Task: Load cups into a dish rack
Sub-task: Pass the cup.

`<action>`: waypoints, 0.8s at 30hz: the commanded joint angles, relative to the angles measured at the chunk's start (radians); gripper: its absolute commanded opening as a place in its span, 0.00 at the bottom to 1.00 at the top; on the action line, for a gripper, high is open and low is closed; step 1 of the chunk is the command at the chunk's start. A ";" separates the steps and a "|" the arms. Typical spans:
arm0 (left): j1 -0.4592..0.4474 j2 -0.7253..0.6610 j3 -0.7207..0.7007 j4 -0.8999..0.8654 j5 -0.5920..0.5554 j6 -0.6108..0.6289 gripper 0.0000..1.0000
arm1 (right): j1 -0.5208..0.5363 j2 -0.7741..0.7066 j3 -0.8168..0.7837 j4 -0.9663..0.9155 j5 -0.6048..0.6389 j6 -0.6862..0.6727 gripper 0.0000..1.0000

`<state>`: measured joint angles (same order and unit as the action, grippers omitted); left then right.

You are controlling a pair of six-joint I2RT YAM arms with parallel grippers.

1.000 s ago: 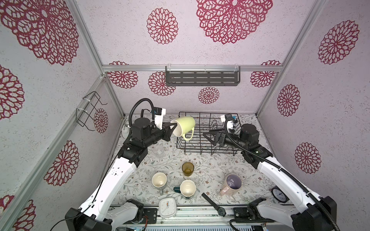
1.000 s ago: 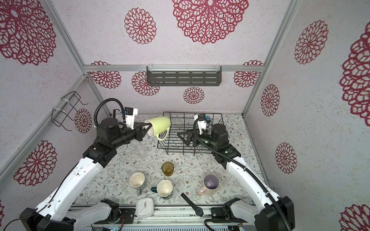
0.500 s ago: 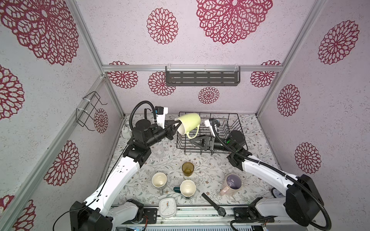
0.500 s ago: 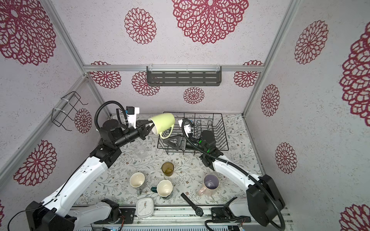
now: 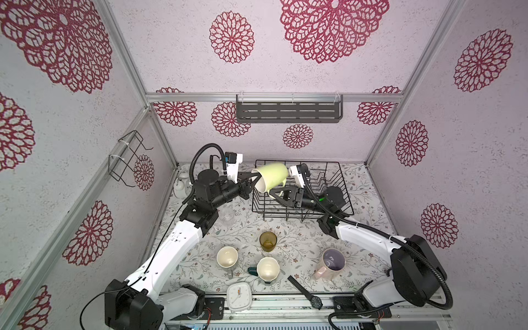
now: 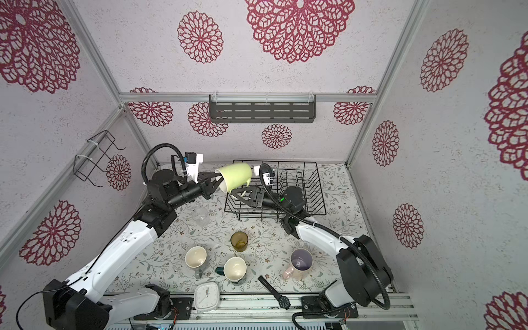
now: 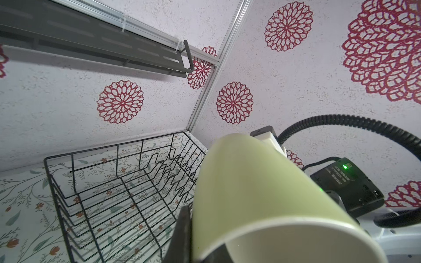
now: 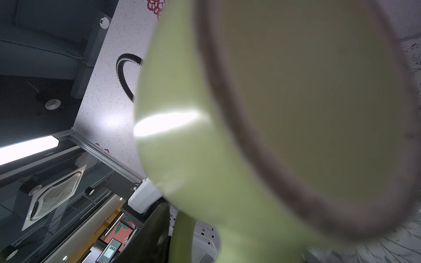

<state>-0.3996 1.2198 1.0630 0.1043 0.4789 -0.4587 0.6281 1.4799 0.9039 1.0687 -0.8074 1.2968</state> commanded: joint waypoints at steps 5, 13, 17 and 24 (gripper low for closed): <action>-0.010 0.009 0.015 0.091 0.020 -0.018 0.00 | 0.002 0.083 0.049 0.266 0.020 0.219 0.47; -0.010 0.063 0.049 0.052 0.039 -0.026 0.00 | 0.002 0.115 0.037 0.316 0.022 0.253 0.15; -0.008 0.055 0.036 0.060 0.033 -0.024 0.00 | -0.005 0.118 0.038 0.309 0.019 0.245 0.03; -0.008 0.039 0.005 0.048 -0.009 0.018 0.27 | -0.034 0.131 0.038 0.260 0.016 0.185 0.00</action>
<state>-0.3908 1.2869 1.0702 0.1333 0.4469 -0.4522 0.6167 1.6119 0.9169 1.2816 -0.8219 1.5604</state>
